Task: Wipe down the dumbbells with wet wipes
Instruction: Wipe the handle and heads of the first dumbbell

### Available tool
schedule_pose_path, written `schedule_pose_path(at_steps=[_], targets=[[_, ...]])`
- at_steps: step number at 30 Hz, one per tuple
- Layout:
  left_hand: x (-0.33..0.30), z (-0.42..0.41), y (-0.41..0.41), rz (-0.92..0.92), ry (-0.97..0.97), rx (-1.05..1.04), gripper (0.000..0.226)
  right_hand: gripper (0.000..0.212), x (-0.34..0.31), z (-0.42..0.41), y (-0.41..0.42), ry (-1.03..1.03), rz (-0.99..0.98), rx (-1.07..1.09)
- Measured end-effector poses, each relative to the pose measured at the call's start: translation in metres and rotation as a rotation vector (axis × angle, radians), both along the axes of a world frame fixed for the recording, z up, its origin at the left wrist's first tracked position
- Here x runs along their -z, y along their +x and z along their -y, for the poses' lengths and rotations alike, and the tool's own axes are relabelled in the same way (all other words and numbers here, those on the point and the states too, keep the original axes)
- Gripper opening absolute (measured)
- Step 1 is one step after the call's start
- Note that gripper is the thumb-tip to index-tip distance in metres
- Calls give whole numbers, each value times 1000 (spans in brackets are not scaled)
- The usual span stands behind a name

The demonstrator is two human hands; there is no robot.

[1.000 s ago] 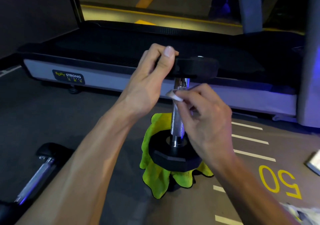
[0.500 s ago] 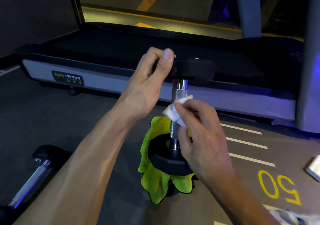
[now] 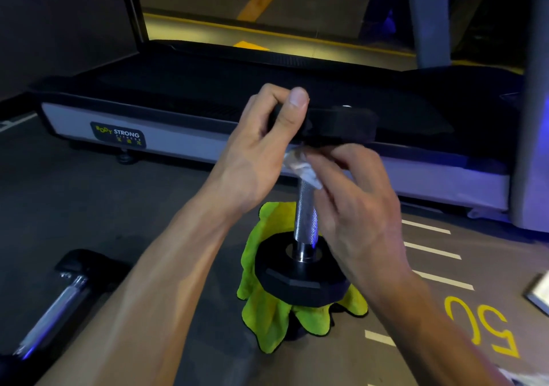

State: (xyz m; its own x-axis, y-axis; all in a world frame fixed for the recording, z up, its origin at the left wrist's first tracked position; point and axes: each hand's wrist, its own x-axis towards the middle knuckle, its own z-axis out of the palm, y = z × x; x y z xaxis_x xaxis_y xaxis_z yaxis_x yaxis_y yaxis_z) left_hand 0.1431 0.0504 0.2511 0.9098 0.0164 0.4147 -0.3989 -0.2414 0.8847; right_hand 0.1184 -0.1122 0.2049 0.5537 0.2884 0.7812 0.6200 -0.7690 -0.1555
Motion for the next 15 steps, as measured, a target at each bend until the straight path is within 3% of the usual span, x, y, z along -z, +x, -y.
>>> schedule_pose_path(at_steps=[5, 11, 15], targets=[[2, -5, 1, -3, -3, -16, 44, 47, 22, 11, -18, 7, -136, -28], [2, -3, -5, -11, -6, 8, 44, 38, -4, 4, -3, 34, -48, -21], [2, -5, -7, -14, -21, -2, 42, 37, 8, 3, -12, 70, -104, -69]])
